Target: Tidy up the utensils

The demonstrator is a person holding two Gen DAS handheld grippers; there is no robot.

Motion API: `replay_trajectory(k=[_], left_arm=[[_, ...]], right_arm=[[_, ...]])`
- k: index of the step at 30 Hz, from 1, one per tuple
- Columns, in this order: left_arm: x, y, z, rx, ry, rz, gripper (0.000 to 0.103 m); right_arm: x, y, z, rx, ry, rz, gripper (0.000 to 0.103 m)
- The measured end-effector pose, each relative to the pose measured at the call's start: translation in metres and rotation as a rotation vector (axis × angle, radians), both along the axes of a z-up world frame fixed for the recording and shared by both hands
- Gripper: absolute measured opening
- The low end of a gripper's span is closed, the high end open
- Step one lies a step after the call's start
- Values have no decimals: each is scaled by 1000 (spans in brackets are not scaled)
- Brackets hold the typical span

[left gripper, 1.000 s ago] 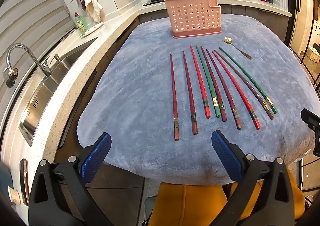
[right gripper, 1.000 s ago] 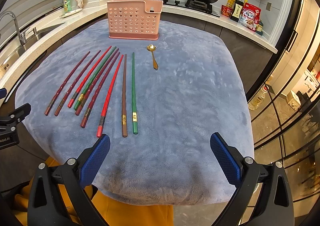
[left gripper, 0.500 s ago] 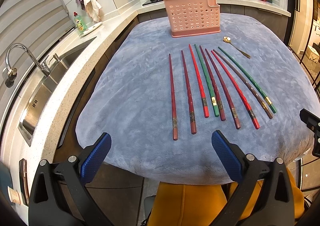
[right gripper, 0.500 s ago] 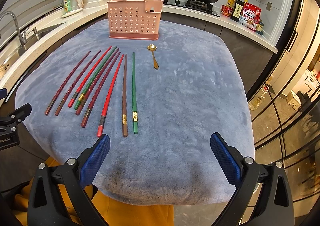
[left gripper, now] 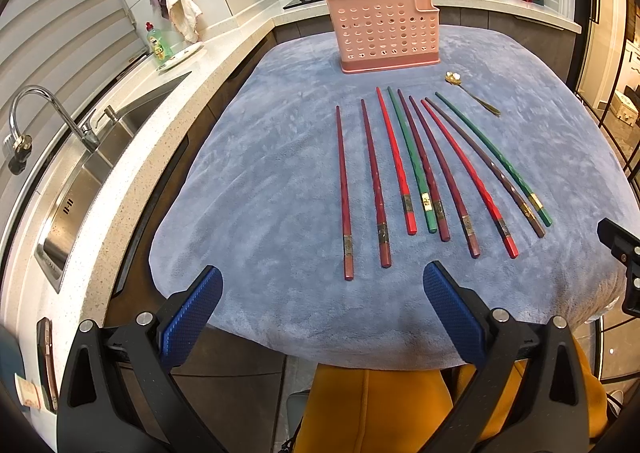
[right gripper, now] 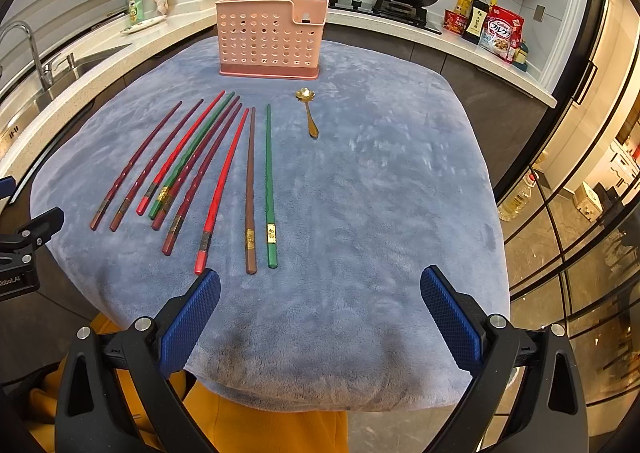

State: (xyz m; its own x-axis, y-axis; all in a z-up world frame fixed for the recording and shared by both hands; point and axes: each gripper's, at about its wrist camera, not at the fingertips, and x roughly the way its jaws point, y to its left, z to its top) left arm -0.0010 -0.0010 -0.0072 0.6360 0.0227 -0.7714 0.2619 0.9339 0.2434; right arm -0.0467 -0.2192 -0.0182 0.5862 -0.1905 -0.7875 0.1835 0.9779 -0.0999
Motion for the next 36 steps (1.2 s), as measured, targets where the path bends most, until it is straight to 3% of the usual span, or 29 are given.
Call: replay_trajectory(k=[20, 36], left_arm=[[0, -4, -2, 0, 4, -3, 96], [26, 19, -11, -71, 83, 70, 96]], right_arm=[[3, 4, -2, -10, 1, 8, 96], [7, -2, -6, 7, 15, 3, 96]])
